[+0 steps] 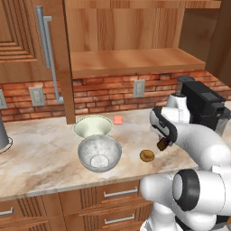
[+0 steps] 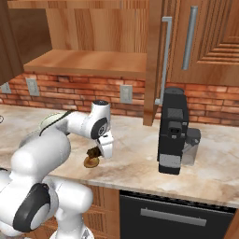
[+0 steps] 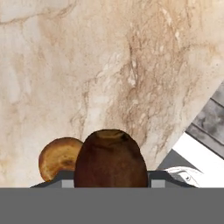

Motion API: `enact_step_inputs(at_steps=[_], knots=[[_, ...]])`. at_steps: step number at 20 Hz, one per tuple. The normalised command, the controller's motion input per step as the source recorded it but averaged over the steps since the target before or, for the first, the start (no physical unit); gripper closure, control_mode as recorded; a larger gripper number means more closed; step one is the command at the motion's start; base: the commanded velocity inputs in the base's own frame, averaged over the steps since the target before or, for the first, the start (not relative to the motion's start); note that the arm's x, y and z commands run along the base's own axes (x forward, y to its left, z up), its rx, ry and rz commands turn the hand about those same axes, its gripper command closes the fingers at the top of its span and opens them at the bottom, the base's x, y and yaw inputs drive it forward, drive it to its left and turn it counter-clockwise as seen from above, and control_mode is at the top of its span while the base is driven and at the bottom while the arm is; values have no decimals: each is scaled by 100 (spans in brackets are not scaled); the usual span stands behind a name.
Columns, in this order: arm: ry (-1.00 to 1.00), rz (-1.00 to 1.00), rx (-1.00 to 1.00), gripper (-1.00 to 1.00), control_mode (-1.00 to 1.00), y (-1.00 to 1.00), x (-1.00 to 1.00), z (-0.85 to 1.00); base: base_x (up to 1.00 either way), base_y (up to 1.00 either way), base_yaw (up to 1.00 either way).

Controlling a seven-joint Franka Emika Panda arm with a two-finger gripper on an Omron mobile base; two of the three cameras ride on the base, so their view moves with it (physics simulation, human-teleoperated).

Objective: Pick both bowls and place them on the counter. Then place the bread in one bowl and place the sweet potato in the other bowl.

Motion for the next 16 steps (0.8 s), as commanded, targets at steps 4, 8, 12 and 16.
enact_step_inputs(at_steps=[4,8,12,16], knots=[[-2,3,3,100,-100,37,0,49,0,0,0],[-2,0,11,100,-100,52,0,38,0,0,0],[-9,0,11,100,-100,55,0,25,0,0,0],[-18,0,11,100,-100,57,0,9,0,0,0]])
